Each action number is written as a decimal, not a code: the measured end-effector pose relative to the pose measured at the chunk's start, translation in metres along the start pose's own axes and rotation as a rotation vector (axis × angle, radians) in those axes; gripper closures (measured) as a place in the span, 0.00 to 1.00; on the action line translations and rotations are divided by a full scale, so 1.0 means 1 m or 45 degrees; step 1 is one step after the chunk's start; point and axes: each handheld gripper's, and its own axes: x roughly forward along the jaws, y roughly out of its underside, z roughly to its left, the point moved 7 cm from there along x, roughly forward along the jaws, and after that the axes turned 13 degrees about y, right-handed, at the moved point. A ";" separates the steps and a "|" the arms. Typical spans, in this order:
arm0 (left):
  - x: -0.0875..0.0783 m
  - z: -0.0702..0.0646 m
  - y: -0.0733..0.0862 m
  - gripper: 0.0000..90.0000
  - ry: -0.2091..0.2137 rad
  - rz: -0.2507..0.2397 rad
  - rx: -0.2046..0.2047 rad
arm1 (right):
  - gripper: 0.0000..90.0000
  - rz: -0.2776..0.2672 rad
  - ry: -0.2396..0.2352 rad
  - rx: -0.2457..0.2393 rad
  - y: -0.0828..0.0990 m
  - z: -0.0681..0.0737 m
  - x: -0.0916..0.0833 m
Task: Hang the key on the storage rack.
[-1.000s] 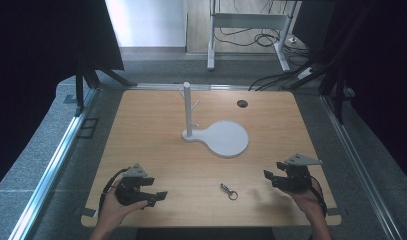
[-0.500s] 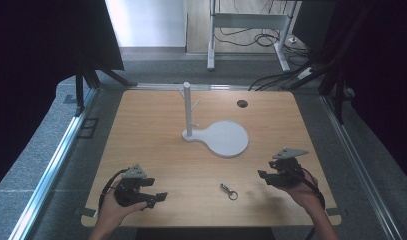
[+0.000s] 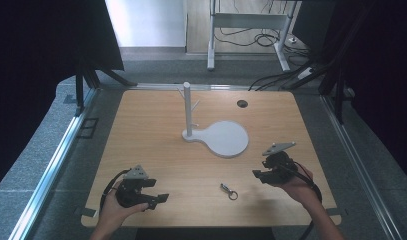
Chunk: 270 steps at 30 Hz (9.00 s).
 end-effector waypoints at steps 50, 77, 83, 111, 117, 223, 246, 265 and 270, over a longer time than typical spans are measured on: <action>0.010 -0.005 0.002 0.28 0.037 0.041 0.012 | 0.70 0.229 -0.208 -0.212 -0.002 0.080 0.041; 0.011 -0.006 0.002 0.27 0.044 0.046 0.019 | 0.75 0.304 -0.206 -0.275 0.000 0.099 0.064; 0.011 -0.006 0.002 0.27 0.045 0.045 0.019 | 0.81 0.323 -0.188 -0.291 0.002 0.101 0.065; 0.006 -0.006 0.001 0.28 0.037 0.025 0.020 | 0.94 0.321 -0.140 -0.370 -0.010 0.093 0.053; 0.007 -0.006 0.001 0.28 0.036 0.033 0.021 | 0.94 0.275 -0.128 -0.355 -0.023 0.089 0.042; 0.015 -0.008 0.005 0.27 0.063 0.092 0.036 | 0.94 0.084 -0.074 -0.109 -0.168 0.032 0.059; 0.014 -0.009 0.004 0.27 0.067 0.093 0.039 | 0.94 0.077 -0.072 -0.075 -0.181 0.025 0.068; 0.011 -0.008 0.004 0.27 0.071 0.077 0.038 | 0.94 0.081 -0.063 -0.077 -0.203 0.024 0.074; 0.011 -0.009 0.004 0.27 0.072 0.076 0.038 | 0.94 0.094 -0.063 -0.073 -0.206 0.023 0.077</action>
